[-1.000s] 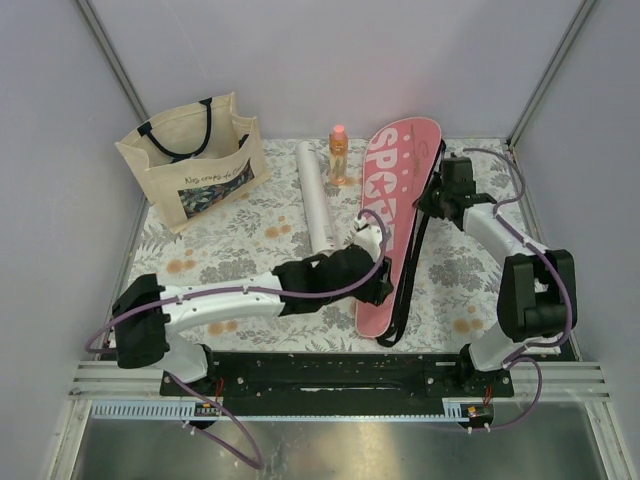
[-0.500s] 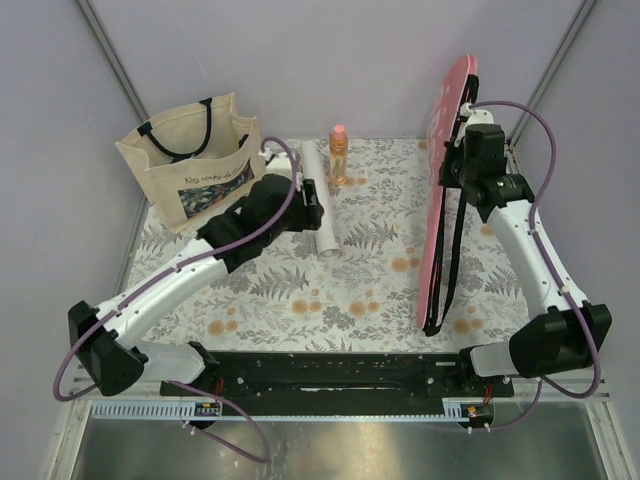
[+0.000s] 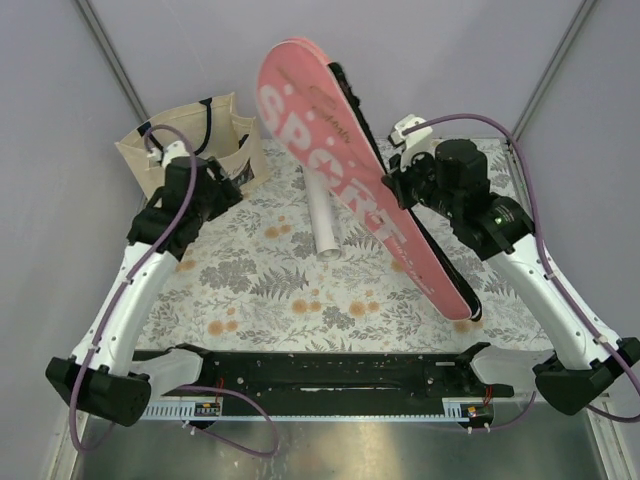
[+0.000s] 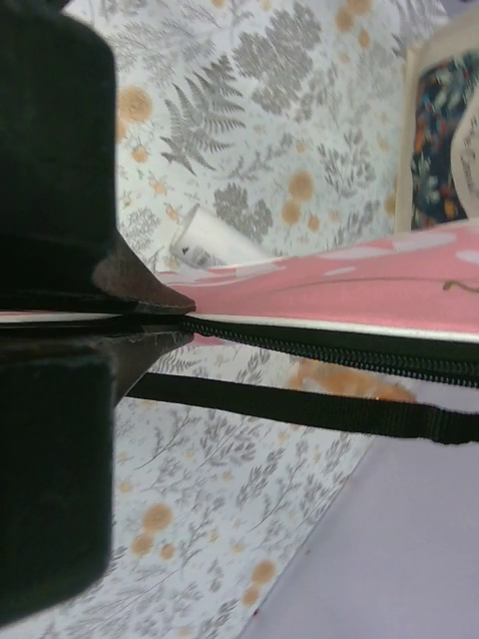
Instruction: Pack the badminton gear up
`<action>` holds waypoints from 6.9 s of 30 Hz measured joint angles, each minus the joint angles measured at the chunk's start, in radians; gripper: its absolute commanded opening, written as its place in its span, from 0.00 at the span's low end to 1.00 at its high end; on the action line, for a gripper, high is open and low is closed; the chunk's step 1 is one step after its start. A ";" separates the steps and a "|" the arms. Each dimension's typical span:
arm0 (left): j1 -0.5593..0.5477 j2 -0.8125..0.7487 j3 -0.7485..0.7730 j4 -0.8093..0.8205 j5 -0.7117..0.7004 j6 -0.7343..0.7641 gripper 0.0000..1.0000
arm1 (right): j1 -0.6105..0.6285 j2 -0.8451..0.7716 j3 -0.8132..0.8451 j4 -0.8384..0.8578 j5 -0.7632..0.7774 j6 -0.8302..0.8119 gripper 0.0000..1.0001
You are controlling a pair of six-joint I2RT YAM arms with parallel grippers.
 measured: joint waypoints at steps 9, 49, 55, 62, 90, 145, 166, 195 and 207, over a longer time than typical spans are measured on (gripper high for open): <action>0.241 -0.079 0.208 -0.213 -0.020 -0.114 0.88 | 0.182 0.001 -0.029 0.019 -0.069 -0.088 0.00; 0.433 -0.128 -0.050 -0.450 0.140 -0.378 0.88 | 0.599 0.025 -0.650 0.550 0.189 -0.405 0.00; 0.466 -0.042 0.028 -0.444 0.147 -0.372 0.88 | 0.599 0.059 -0.625 0.588 0.191 -0.488 0.00; 0.466 -0.145 -0.084 -0.439 0.182 -0.349 0.80 | 0.600 -0.025 -0.726 0.613 0.161 -0.412 0.00; 0.467 -0.285 -0.232 -0.473 0.211 -0.352 0.16 | 0.605 0.111 -0.375 0.622 -0.048 0.227 0.65; 0.467 -0.324 -0.299 -0.491 0.187 -0.439 0.11 | 0.615 0.468 -0.144 0.505 -0.402 0.732 0.15; 0.467 -0.331 -0.304 -0.475 0.188 -0.454 0.11 | 0.680 0.443 -0.173 0.307 -0.138 0.749 0.48; 0.467 -0.387 -0.327 -0.476 0.212 -0.457 0.12 | 0.525 0.649 0.011 0.567 -0.466 0.782 0.47; 0.467 -0.388 -0.330 -0.476 0.216 -0.464 0.12 | 0.525 0.649 0.003 0.657 -0.503 0.834 0.37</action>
